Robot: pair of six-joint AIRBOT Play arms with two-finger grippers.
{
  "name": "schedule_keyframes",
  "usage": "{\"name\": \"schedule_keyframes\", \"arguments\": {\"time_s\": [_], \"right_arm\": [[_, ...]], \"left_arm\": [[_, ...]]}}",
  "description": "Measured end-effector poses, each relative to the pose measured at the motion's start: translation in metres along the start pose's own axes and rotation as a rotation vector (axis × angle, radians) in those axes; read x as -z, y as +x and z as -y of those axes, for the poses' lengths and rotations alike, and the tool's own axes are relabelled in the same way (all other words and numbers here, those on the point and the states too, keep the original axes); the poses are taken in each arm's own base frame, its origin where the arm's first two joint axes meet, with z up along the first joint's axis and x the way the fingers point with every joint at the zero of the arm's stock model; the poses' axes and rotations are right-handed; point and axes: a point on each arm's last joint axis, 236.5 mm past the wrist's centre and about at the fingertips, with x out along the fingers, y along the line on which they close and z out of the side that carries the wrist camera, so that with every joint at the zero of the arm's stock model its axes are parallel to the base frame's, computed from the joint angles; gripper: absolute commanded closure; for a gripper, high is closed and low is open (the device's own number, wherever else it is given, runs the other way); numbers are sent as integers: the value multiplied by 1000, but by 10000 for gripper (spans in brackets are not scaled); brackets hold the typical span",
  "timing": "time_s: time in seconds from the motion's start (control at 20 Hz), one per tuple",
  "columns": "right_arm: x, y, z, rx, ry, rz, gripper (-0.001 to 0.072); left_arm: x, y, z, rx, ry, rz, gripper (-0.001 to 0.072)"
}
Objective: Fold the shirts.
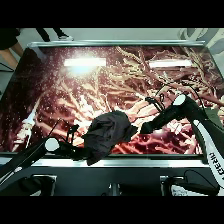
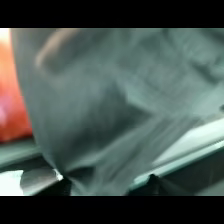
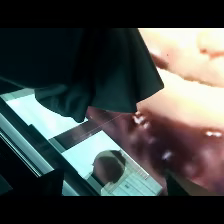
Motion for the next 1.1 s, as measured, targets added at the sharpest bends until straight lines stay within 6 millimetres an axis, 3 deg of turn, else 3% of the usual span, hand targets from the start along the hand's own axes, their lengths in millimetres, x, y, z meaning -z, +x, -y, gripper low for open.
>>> {"name": "schedule_keyframes", "arguments": {"time_s": [0.05,0.3,0.45,0.5,0.55,0.65,0.7,0.75,0.85,1.0,1.1], "right_arm": [[-3,1,2,8,7,10,22],[-18,15,7,-32,73,54,48],[-27,31,2,-66,91,60,55],[-28,37,0,-65,86,52,88],[-30,43,-2,-64,82,45,144],[-27,52,1,-33,84,16,381],[-25,55,5,-11,86,3,603],[-24,57,11,15,85,-4,684],[-22,59,13,32,80,-17,687],[-37,40,19,104,-10,35,687],[-71,-10,10,178,-99,174,690]], "left_arm": [[-5,2,-3,-7,-13,18,678],[-22,1,2,-3,-16,80,679],[-30,-7,15,24,19,110,679],[-33,-11,19,34,33,124,679],[-36,-14,24,44,45,136,679],[-40,-21,31,60,64,157,679],[-41,-23,34,66,72,165,679],[-43,-26,37,71,77,173,679],[-46,-29,41,79,85,188,681],[-59,-46,47,60,156,239,682],[-75,-79,45,-25,267,297,682]]}}
